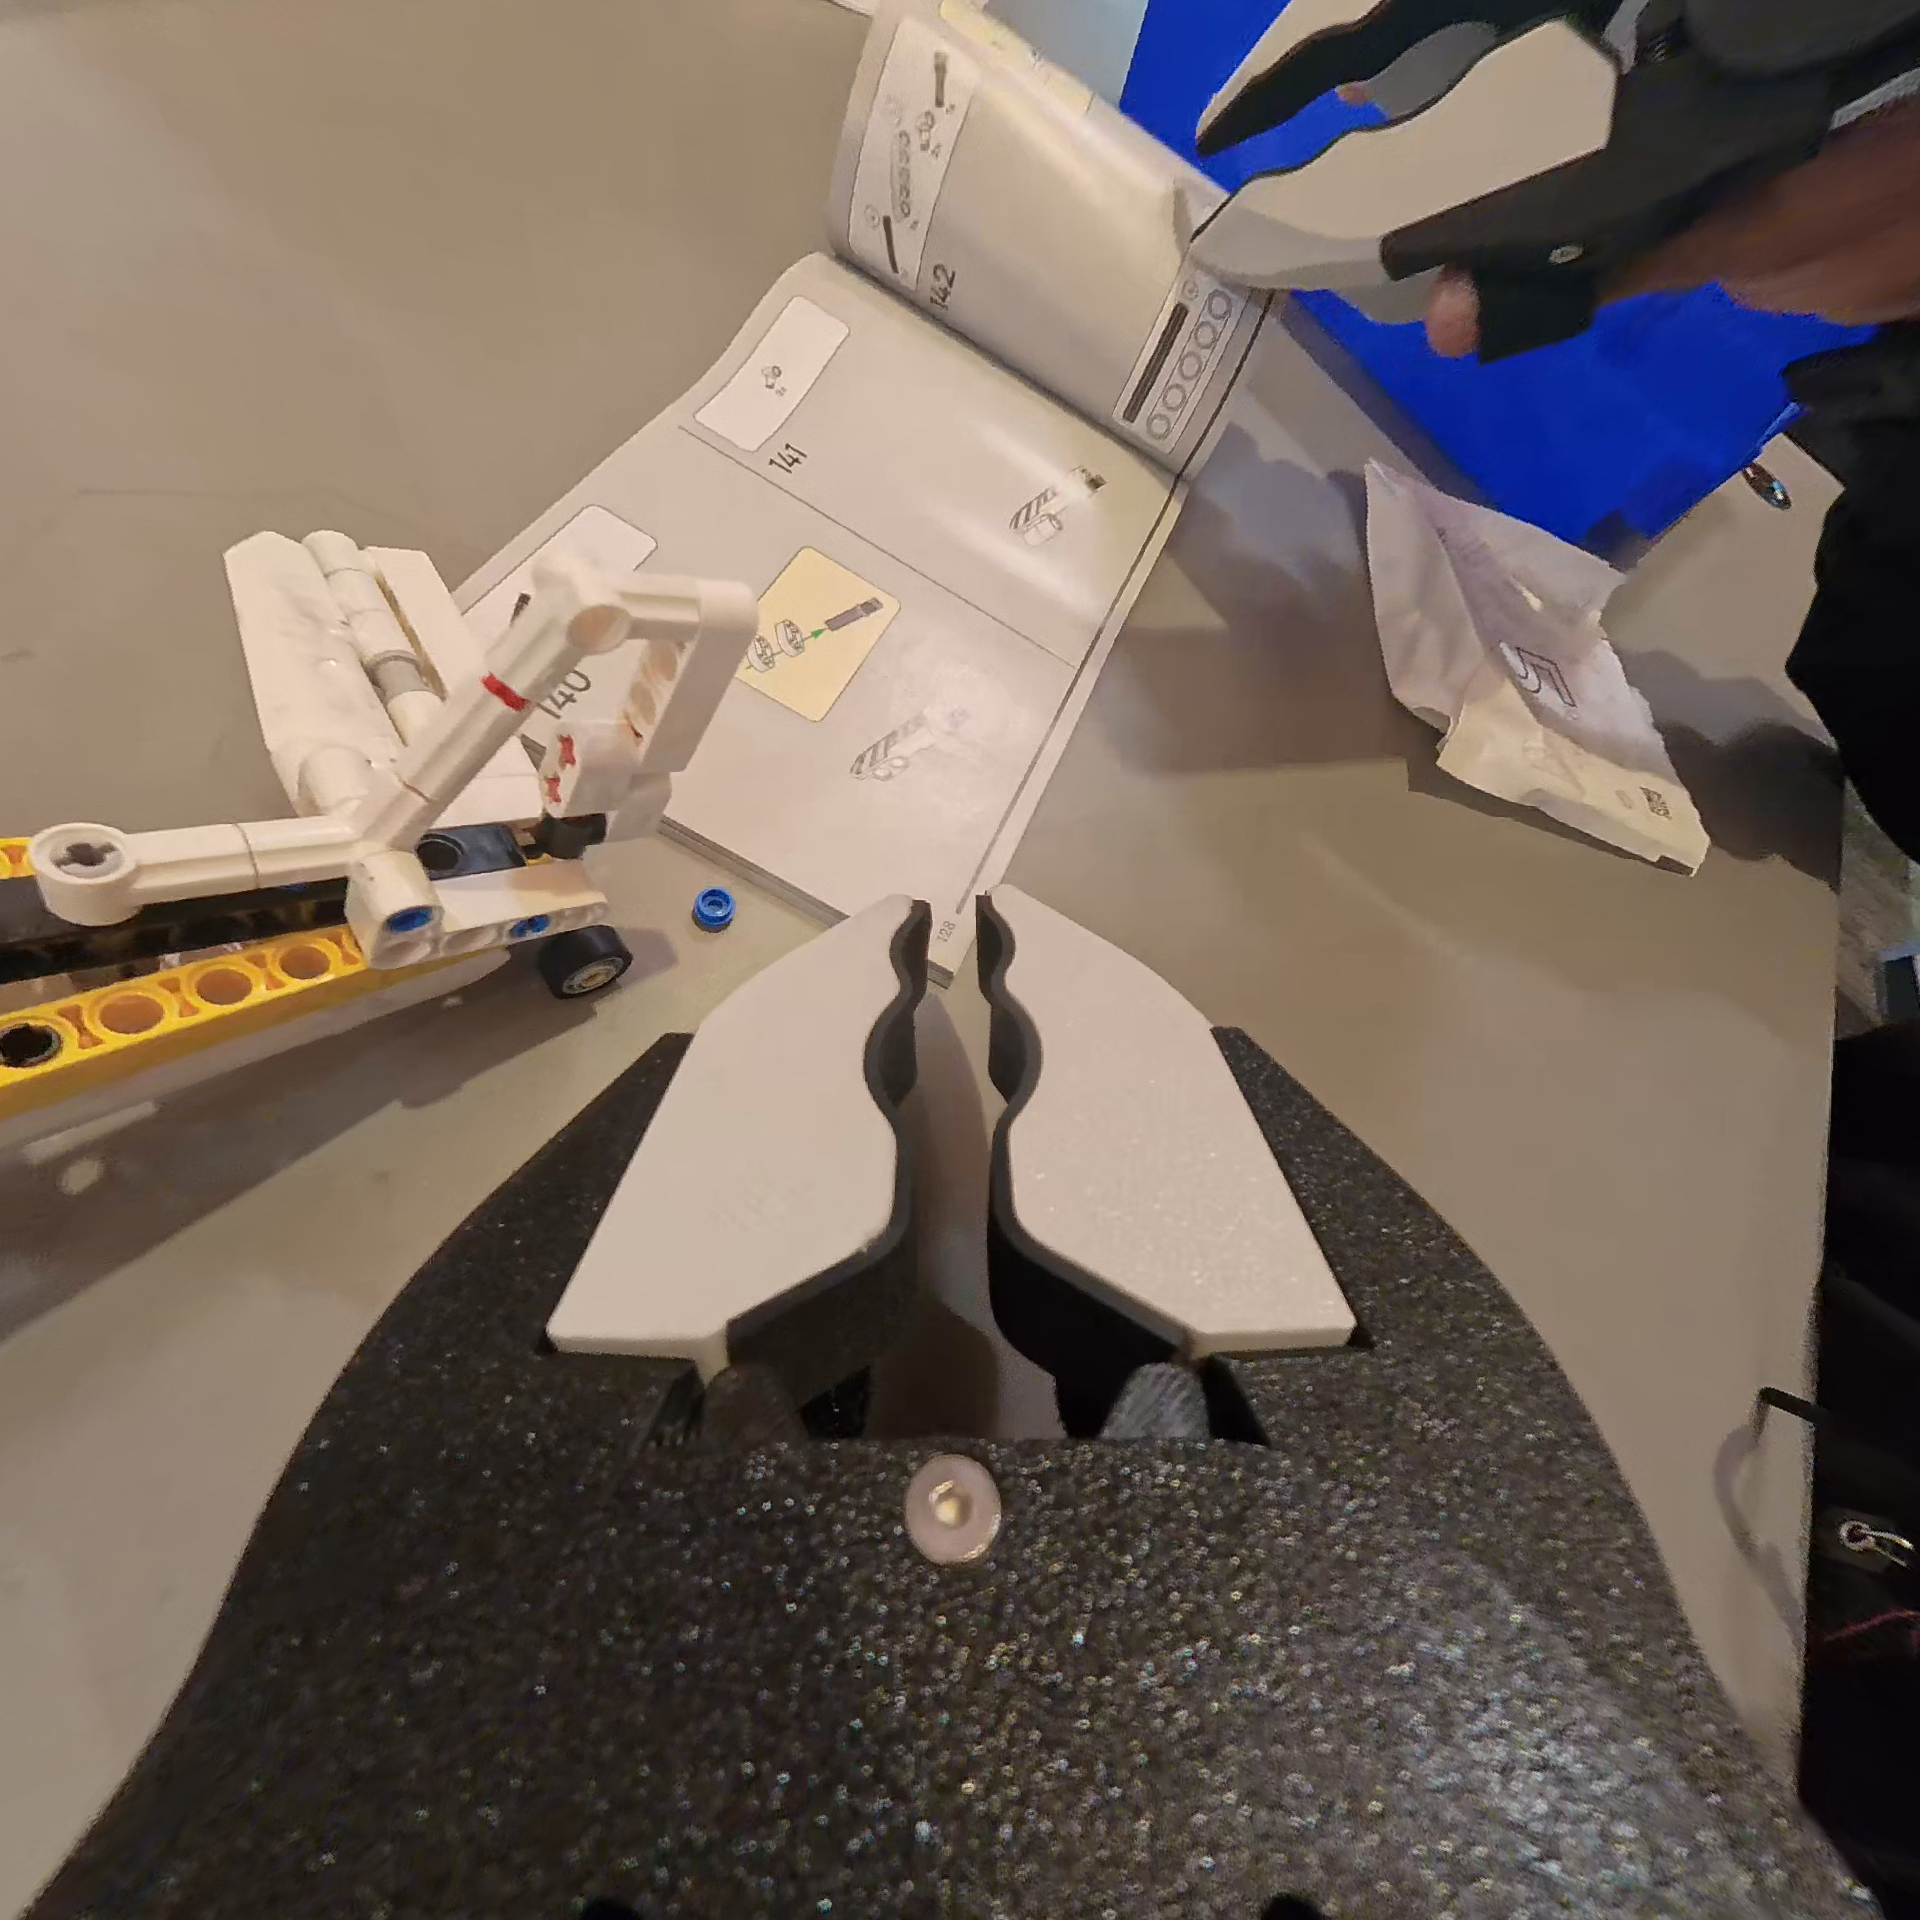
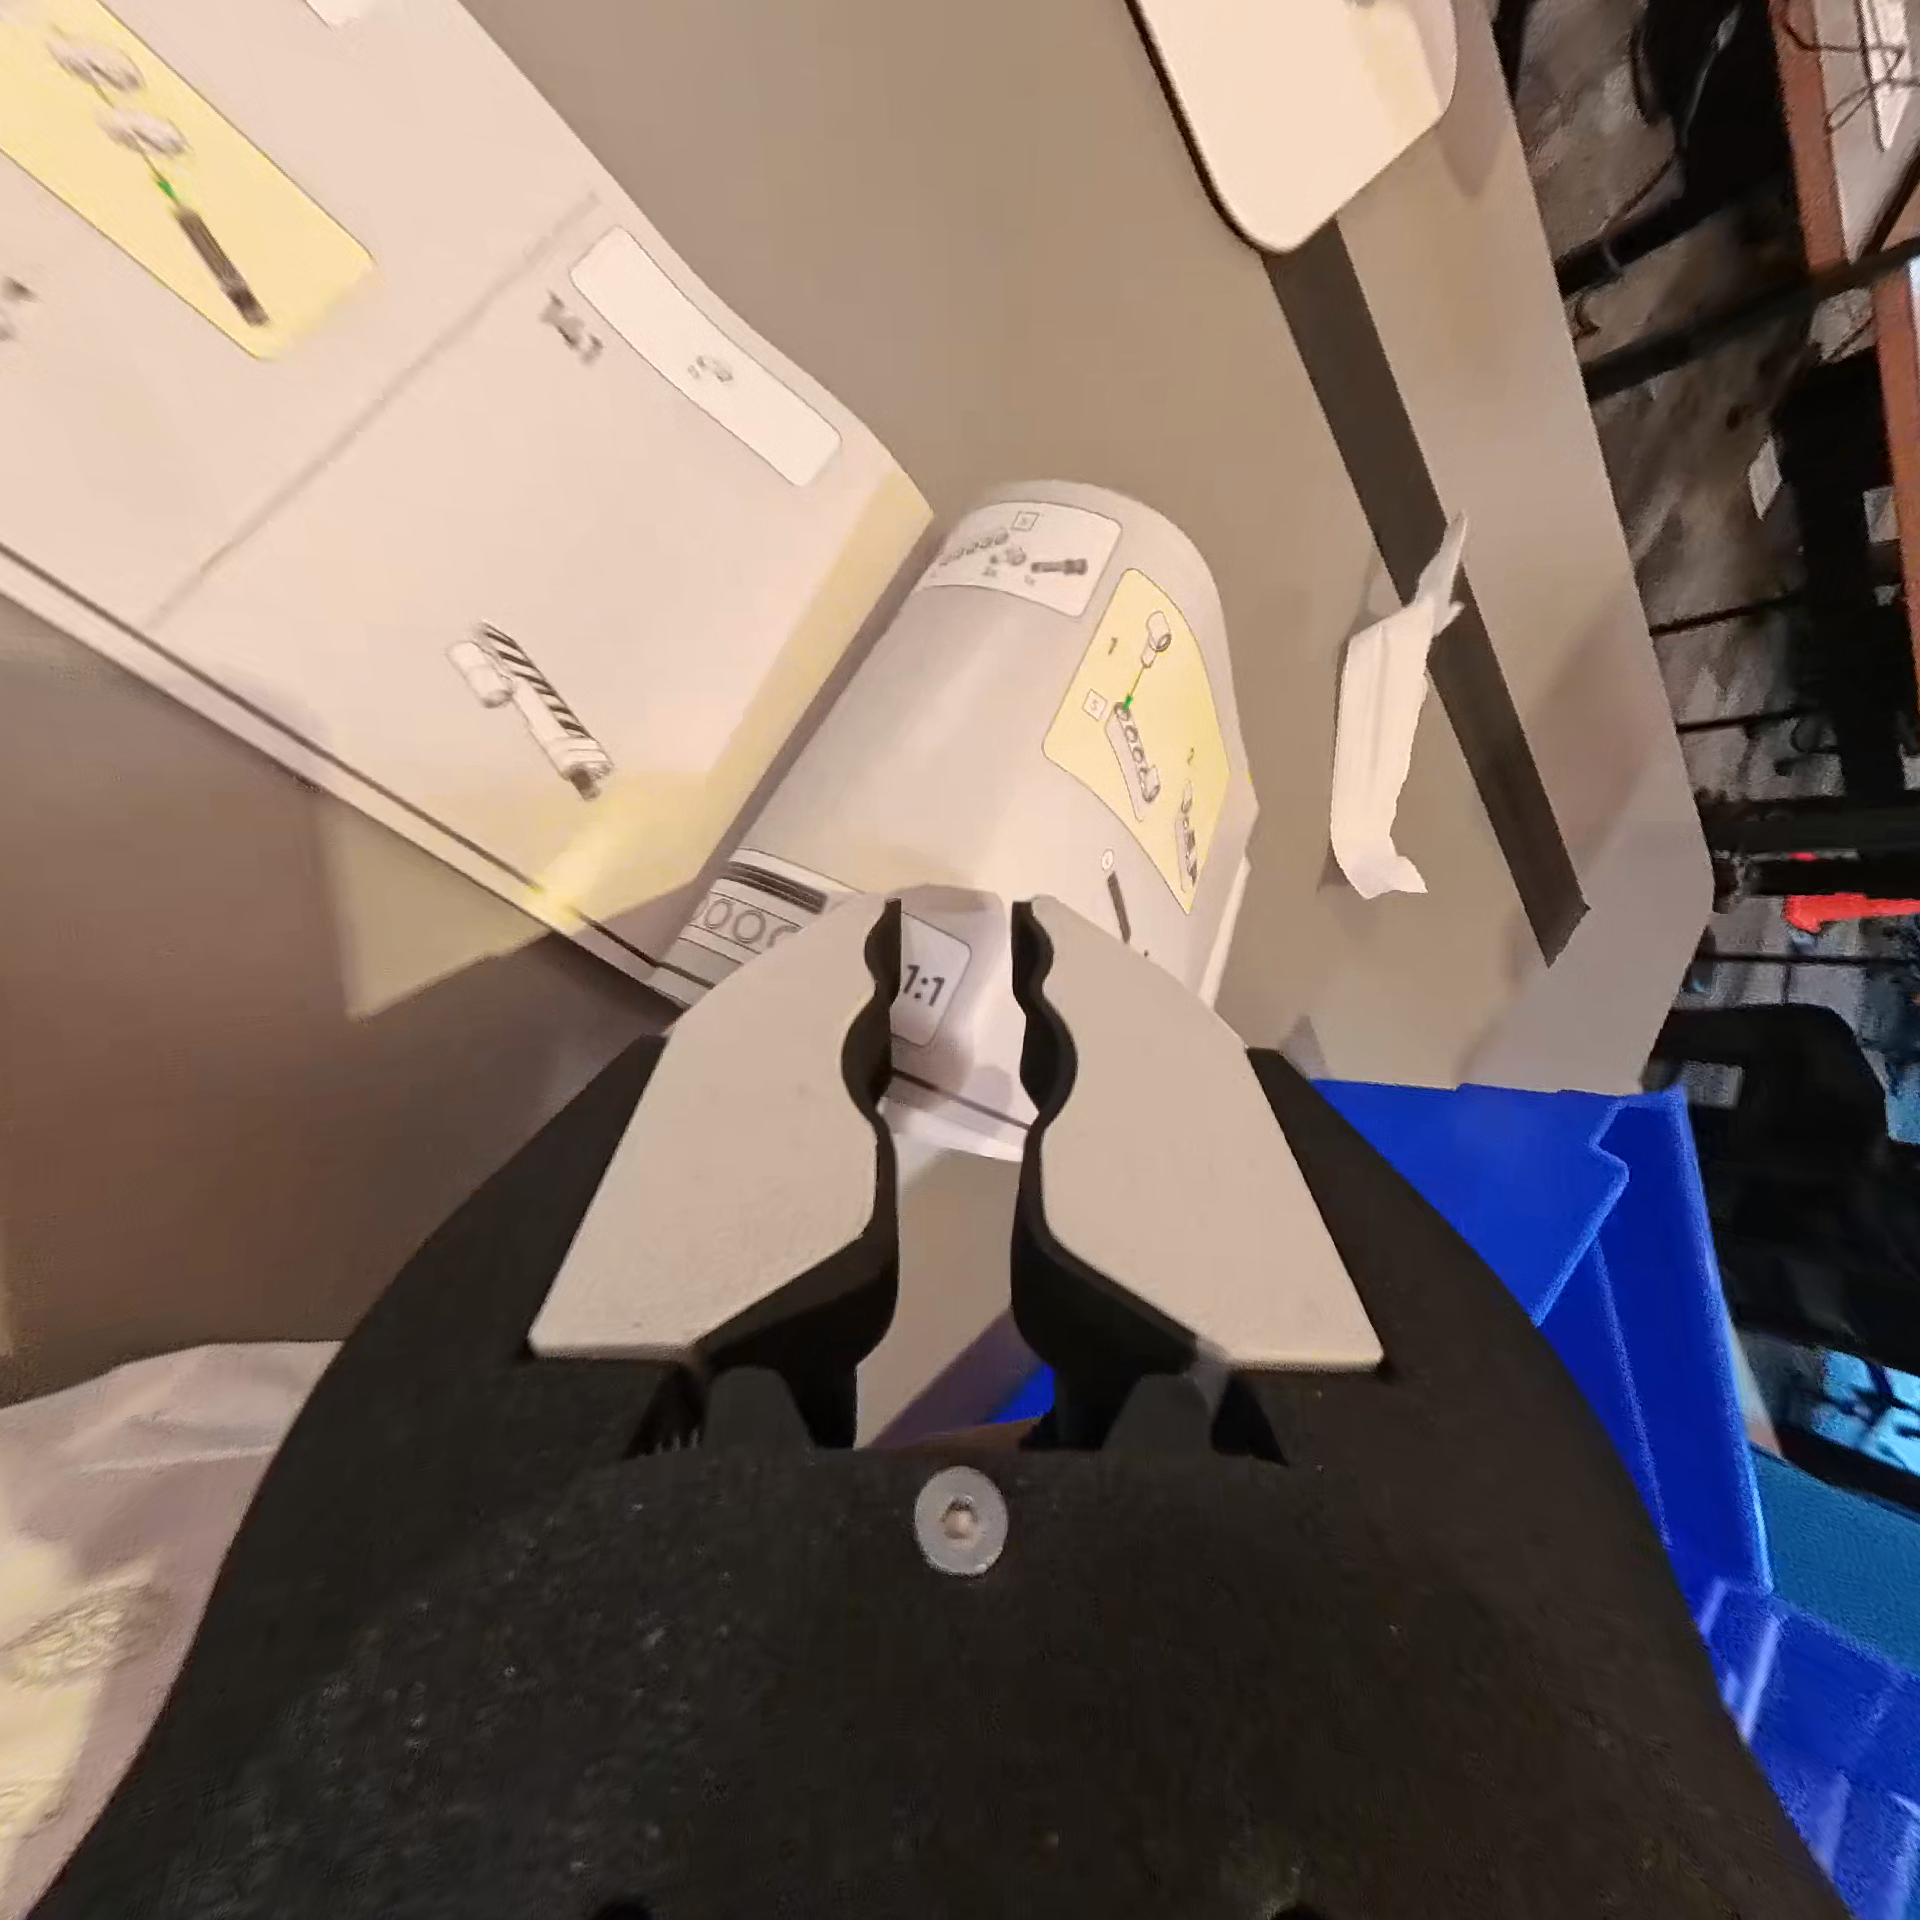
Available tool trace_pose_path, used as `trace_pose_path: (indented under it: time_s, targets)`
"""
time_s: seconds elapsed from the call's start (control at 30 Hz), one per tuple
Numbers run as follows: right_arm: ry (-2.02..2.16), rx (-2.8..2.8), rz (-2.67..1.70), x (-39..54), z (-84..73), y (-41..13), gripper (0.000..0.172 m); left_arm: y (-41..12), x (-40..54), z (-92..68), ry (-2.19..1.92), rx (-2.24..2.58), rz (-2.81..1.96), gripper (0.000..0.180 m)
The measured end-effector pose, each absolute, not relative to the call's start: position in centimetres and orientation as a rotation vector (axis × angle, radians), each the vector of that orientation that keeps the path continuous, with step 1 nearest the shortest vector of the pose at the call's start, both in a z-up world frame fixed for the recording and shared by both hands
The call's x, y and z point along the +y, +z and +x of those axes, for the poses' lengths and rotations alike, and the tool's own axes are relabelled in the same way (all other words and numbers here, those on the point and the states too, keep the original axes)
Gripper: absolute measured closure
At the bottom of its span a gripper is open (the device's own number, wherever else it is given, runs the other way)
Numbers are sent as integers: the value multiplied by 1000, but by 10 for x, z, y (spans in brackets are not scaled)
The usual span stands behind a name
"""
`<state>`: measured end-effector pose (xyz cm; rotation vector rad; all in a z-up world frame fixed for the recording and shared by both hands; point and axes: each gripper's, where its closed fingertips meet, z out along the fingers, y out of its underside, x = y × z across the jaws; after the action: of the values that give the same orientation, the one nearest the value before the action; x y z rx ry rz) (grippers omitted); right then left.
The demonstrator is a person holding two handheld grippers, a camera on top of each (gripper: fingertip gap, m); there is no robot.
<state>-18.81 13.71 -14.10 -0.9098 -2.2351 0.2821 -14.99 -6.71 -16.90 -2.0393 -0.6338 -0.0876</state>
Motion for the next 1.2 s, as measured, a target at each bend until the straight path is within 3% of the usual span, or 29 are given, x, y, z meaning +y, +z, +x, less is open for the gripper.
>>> trace_pose_path:
  time_s: [0.17, 0.37, 0.5, 0.93, 1.1, 1.2]
  targets:
    - [440, -2249, -654, 94, -187, -124, 151, -169, -67, -150, -94, -636, -2037, 171]
    - [632, -2483, -203, 9, -162, -158, 145, -169, -68, -150, -103, -636, -2041, 171]
    - [726, -2584, -134, -18, -155, -181, 139, -176, -70, -147, -101, -617, -2105, 171]
    - [847, -2597, -281, -17, -164, -177, 150, -183, -71, -147, -68, -618, -2154, 170]
    - [913, -2640, -414, -23, -188, -148, 140, -182, -71, -148, -80, -622, -2143, 170]
    - [915, -2704, -543, -29, -220, -153, 123, -180, -71, -147, -83, -618, -2135, 170]
